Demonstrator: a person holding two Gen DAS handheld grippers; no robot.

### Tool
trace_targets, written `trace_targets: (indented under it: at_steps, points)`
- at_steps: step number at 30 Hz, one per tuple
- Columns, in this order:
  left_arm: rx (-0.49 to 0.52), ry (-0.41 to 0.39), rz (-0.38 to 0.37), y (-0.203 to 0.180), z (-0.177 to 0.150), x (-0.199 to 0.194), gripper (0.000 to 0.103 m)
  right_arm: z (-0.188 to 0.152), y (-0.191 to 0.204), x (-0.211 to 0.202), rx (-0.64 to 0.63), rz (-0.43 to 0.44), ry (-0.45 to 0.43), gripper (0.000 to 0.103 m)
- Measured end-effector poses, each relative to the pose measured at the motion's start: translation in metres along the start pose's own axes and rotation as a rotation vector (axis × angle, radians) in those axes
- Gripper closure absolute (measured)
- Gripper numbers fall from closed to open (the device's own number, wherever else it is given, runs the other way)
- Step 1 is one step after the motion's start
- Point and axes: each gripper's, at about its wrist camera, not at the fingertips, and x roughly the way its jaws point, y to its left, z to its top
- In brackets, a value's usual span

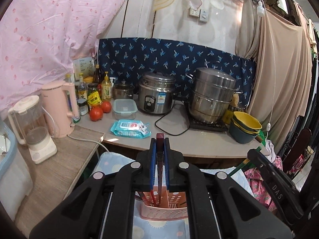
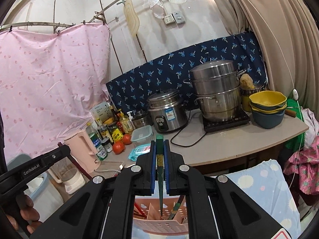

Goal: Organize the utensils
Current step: 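Lower the chopsticks into the basket and open both tools, then withdraw both open tools back toward the gold spoon and last chopstick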

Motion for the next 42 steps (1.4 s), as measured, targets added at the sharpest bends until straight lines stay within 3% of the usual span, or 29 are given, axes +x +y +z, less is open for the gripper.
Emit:
trace_targets:
  at_steps: [11,18,19,21,23,27,42]
  points:
    - [0.001,0.067,0.004,-0.002,-0.02,0.032,0.096,-0.026,-0.003,0.033,-0.019,-0.017,0.081,0.096]
    - [0.005,0.07,0.017,-0.001,-0.025,0.035,0.094,-0.031,-0.008,0.04,-0.01,-0.039,0.1,0.095]
    - [0.005,0.069,0.023,-0.001,-0.025,0.035,0.092,-0.031,-0.008,0.04,-0.011,-0.041,0.096,0.094]
    - [0.001,0.063,0.032,0.0,-0.025,0.034,0.075,-0.031,-0.007,0.038,-0.011,-0.04,0.091,0.091]
    - [-0.003,0.055,0.041,0.0,-0.025,0.031,0.069,-0.03,-0.007,0.036,-0.01,-0.037,0.085,0.09]
    - [-0.003,0.05,0.043,0.001,-0.024,0.027,0.069,-0.027,-0.005,0.029,-0.014,-0.032,0.073,0.085]
    - [0.028,0.044,0.06,-0.003,-0.035,-0.009,0.069,-0.044,0.011,-0.008,-0.042,-0.011,0.093,0.085]
